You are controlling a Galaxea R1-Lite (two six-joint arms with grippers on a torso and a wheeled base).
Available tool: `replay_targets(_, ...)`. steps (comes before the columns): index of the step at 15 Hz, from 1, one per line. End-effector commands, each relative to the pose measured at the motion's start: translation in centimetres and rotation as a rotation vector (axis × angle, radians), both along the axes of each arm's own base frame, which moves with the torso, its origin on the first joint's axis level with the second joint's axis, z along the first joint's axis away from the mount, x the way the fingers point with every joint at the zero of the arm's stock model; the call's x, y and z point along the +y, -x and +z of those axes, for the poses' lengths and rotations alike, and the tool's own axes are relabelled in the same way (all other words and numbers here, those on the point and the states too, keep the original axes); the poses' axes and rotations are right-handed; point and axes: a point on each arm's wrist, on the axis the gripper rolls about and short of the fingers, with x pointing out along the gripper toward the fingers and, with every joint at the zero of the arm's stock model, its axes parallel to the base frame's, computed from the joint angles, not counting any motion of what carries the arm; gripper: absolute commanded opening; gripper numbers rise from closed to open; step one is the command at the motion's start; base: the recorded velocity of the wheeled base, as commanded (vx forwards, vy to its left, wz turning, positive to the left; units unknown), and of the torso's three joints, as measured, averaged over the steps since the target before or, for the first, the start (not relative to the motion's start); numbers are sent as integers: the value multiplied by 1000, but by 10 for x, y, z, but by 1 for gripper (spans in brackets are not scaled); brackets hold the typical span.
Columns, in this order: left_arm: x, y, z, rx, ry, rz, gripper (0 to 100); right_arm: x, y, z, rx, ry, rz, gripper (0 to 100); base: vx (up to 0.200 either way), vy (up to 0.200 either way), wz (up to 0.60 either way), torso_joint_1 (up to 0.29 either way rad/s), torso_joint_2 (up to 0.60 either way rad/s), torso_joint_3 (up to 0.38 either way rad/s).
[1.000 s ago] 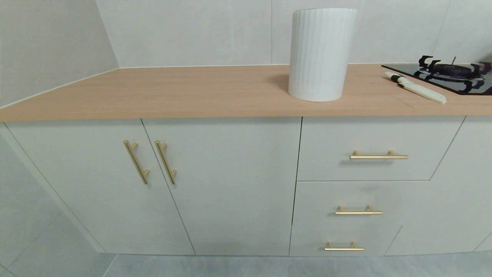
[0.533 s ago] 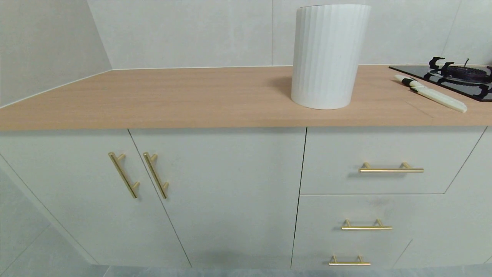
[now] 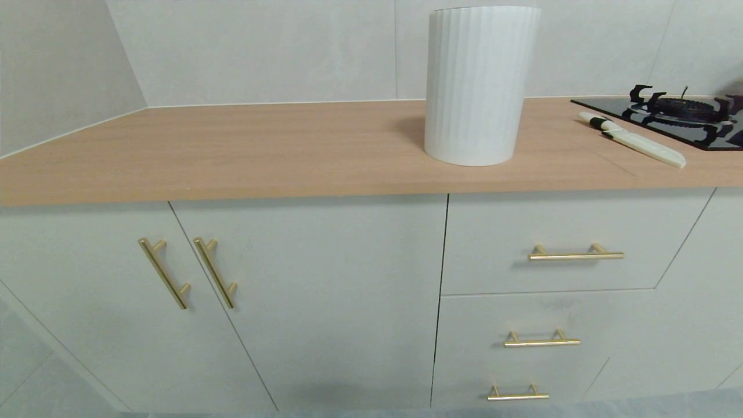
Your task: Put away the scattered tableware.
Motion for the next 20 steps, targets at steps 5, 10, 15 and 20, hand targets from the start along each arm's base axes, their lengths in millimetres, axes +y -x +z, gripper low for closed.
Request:
replay_targets(5,0,0,0,-1,0,1,100,0,0,0,1,0,1,100,0,0,0,0,0,0)
replay_targets(10,0,0,0,-1,0,1,100,0,0,0,1,0,1,100,0,-80,0,-1,0,1)
replay_targets(15,0,0,0,-1,0,1,100,0,0,0,1,0,1,100,0,-200,0,1,2,1)
replay_targets(20,0,0,0,-1,2,3,100,0,0,0,1,0,1,100,0,-120,0,3,1,1)
